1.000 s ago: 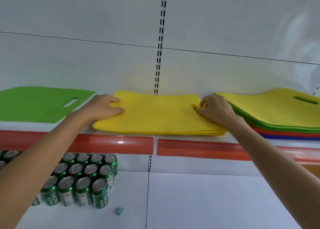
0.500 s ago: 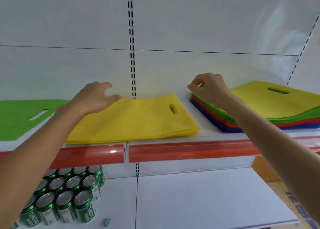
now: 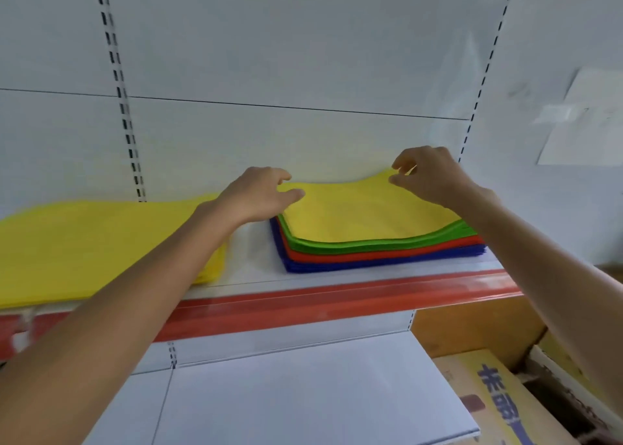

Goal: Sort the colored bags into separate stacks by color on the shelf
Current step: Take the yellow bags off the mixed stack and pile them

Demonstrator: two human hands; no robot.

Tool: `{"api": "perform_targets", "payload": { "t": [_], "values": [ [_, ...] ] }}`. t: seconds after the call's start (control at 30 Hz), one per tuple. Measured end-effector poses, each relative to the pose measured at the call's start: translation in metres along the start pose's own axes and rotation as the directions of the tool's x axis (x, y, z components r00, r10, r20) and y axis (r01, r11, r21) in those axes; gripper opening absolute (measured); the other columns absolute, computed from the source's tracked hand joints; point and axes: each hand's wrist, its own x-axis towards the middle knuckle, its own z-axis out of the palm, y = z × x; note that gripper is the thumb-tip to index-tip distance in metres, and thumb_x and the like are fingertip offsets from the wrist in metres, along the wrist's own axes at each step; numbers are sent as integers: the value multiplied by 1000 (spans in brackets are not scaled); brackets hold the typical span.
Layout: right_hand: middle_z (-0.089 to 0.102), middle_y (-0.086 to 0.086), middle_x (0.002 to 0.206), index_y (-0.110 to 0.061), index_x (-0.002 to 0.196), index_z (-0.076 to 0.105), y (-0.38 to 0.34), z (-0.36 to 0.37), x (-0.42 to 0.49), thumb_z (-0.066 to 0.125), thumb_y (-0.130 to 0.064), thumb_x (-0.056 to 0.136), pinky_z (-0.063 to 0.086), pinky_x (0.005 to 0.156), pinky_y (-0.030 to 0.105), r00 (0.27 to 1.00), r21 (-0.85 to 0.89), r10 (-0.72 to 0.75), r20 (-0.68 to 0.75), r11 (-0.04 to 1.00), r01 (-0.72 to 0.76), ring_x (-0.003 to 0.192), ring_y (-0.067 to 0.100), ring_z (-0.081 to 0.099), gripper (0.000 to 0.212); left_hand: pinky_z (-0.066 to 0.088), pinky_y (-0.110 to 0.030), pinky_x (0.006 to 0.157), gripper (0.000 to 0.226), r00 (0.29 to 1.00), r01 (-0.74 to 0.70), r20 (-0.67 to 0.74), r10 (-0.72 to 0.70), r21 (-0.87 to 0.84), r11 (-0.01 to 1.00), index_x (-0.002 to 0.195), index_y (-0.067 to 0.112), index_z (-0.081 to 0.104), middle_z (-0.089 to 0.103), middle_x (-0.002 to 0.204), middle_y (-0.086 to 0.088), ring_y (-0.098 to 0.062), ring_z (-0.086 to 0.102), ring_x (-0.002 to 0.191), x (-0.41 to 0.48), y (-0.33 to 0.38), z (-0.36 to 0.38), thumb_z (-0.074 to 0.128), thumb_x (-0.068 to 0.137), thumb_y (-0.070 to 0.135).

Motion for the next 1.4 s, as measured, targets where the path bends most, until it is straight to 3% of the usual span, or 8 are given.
{"api": "perform_targets", "payload": {
  "t": [0.3,0.4,0.57,0.73,0.83,0.93,1.17,1.4],
  "values": [
    [58,8,123,-13,122,59,84,-8,21,62,-33,87,45,86,35,997,-161,64,51,985,-55,113,27,53,40,31,-33,105,63,974,128,157,-163,208,970,143,9,33,33,148,-11,-27,33,135,39,35,37,43,94,46],
    [61,11,117,-6,117,62,93,-6,29,62,-29,86,46,79,34,992,-184,104,70,979,-90,107,30,56,38,32,-32,104,61,949,162,215,-229,290,943,142,7,33,33,147,-13,-28,34,133,39,36,43,38,96,46],
    [64,17,106,2,106,64,103,-4,34,66,-23,82,53,83,43,986,-153,152,64,978,-141,98,34,60,35,32,-31,102,57,944,175,217,-249,310,935,141,6,36,34,147,-14,-28,34,132,39,45,49,31,99,44],
    [64,15,104,-1,104,65,100,-3,36,65,-16,81,52,78,38,988,-165,145,46,977,-136,94,33,60,28,30,-34,106,58,935,189,223,-277,347,918,145,13,30,30,149,-14,-30,32,134,36,42,54,24,98,48],
    [63,14,107,-3,105,66,96,-2,34,63,-10,81,51,79,37,992,-184,124,17,976,-119,95,33,60,26,35,-36,103,57,945,185,192,-265,354,917,140,13,40,39,143,-14,-31,38,129,35,39,54,26,98,49],
    [63,14,108,-3,106,65,94,-1,35,64,-8,79,51,74,36,995,-178,102,14,979,-98,96,32,60,28,40,-38,99,53,968,174,122,-220,305,936,127,8,53,51,131,-15,-30,48,118,32,40,53,36,96,47],
    [56,16,117,-6,120,56,93,-10,39,69,-3,79,44,69,31,994,-53,98,40,994,-96,99,32,56,42,35,-29,100,45,980,186,-73,-183,31,982,127,10,55,45,139,-12,-25,41,128,31,48,47,66,85,20],
    [57,13,119,-14,123,58,88,-10,32,60,-4,82,49,73,34,996,-138,67,62,989,-58,100,33,57,42,37,-25,91,43,965,251,-45,-258,-120,961,116,16,64,46,139,-10,-25,41,128,32,47,36,75,75,9]
  ]
}}
